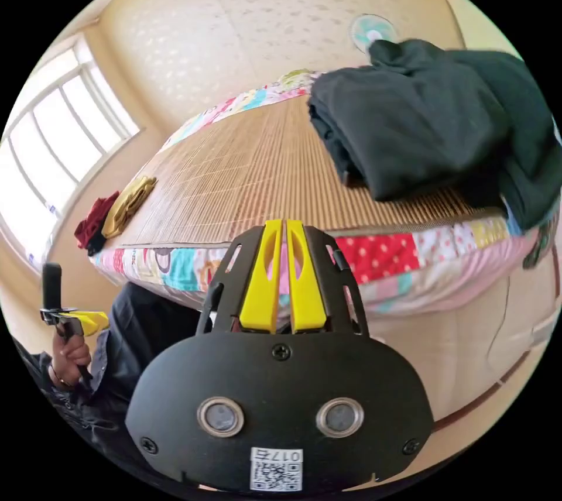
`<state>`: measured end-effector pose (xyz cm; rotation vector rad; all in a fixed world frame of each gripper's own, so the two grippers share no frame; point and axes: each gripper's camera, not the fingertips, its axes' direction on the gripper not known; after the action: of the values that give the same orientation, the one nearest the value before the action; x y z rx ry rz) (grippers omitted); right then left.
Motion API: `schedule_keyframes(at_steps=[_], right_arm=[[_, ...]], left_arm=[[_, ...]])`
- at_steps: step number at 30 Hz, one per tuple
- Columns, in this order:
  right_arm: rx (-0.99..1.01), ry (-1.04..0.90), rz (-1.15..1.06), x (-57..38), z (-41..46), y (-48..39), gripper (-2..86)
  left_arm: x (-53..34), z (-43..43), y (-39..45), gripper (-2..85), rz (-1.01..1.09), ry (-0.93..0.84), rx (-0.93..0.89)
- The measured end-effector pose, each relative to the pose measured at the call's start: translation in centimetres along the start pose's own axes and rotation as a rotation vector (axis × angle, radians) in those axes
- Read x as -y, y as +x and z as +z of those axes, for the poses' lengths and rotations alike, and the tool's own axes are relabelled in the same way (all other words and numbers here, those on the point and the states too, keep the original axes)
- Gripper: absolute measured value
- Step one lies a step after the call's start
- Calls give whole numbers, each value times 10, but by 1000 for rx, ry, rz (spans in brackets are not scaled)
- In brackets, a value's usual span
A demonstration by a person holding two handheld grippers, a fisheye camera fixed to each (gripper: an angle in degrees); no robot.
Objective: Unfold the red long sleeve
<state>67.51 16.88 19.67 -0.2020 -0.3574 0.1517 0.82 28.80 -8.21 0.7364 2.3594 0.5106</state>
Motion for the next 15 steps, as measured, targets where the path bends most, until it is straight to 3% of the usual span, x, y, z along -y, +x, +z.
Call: schedule_keyframes(at_steps=[7, 9, 12, 15], right_arm=[[-158, -78, -354, 55, 132, -168, 4], [-204, -171, -304, 54, 175, -173, 5], [-131, -44, -216, 30, 185, -164, 5], [-47, -43, -179, 27, 187, -153, 4]], left_arm=[[-22, 42, 93, 72, 222, -22, 470], [-28, 56, 94, 60, 222, -58, 525], [-40, 80, 77, 43, 168, -162, 557], [-61, 88, 88, 14, 222, -152, 936]])
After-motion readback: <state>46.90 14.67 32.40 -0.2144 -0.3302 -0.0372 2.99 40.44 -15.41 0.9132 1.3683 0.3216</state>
